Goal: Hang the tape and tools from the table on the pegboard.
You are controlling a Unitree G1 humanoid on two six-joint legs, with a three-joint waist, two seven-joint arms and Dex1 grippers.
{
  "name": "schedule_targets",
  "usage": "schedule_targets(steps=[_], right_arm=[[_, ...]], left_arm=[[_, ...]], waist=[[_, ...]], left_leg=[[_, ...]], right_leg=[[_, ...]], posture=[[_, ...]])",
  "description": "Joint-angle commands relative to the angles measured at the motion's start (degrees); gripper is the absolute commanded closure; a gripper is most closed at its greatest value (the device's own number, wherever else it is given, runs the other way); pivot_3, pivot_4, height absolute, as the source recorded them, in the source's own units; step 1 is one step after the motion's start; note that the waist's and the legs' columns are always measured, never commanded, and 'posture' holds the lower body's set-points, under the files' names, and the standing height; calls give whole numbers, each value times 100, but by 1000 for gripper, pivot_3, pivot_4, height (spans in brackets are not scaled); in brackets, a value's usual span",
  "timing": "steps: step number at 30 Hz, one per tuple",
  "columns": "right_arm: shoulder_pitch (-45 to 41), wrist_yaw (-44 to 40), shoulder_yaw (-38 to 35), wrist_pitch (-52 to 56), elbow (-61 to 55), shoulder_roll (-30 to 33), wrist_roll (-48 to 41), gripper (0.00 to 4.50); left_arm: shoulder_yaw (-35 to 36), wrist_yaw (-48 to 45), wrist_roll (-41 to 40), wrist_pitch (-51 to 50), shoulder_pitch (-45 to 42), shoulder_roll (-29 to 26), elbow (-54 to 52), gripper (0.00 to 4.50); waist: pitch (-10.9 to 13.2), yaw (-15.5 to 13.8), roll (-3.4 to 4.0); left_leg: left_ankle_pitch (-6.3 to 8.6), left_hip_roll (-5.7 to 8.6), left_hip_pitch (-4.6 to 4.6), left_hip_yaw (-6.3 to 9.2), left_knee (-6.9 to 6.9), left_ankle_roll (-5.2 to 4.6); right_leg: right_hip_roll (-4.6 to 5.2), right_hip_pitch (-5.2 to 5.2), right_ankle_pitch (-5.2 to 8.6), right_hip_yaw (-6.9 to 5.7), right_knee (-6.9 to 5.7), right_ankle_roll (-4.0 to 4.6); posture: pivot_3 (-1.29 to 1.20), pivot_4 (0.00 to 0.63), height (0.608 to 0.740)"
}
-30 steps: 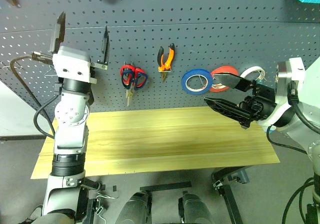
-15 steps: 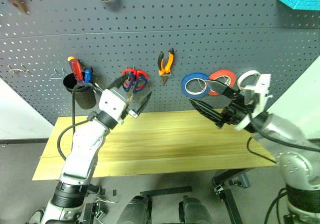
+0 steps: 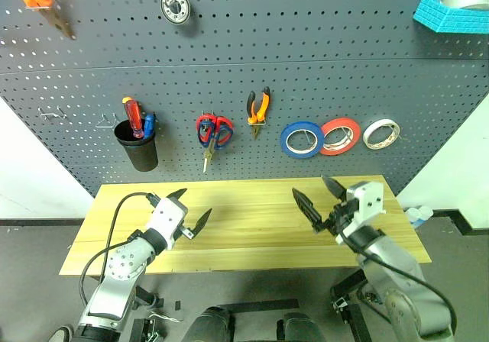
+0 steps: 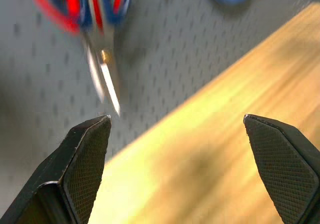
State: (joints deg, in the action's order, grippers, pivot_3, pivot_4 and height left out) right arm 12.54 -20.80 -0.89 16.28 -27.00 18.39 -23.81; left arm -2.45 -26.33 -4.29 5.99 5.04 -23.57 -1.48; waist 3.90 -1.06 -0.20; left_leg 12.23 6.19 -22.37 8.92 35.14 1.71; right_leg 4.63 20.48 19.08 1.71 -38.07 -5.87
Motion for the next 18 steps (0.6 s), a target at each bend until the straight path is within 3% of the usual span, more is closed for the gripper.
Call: schedule_targets(steps=[1, 8, 18], right_arm=[[102, -160, -31, -425, 263, -128, 113, 0], [332, -470, 157, -452, 357, -276, -20, 0], [415, -121, 135, -666, 581, -614, 320, 0]], left_arm=[[218, -41, -139, 146, -93, 29, 362, 71], [280, -306, -244, 414, -155, 56, 727, 71], [551, -348, -436, 371, 653, 8, 15, 71]], waist=[[-10, 22, 6], [-37, 27, 22], [-69, 20, 18]], left_leg=[[0, 0, 1, 0, 0, 0], [0, -3, 4, 0, -2, 0], [7, -3, 3, 0, -6, 7]], right_leg=[[0, 0, 0, 0, 0, 0], [-3, 1, -5, 1, -1, -10], [0, 2, 5, 12, -1, 4]], posture=[[9, 0, 740], [6, 0, 740], [57, 0, 740]])
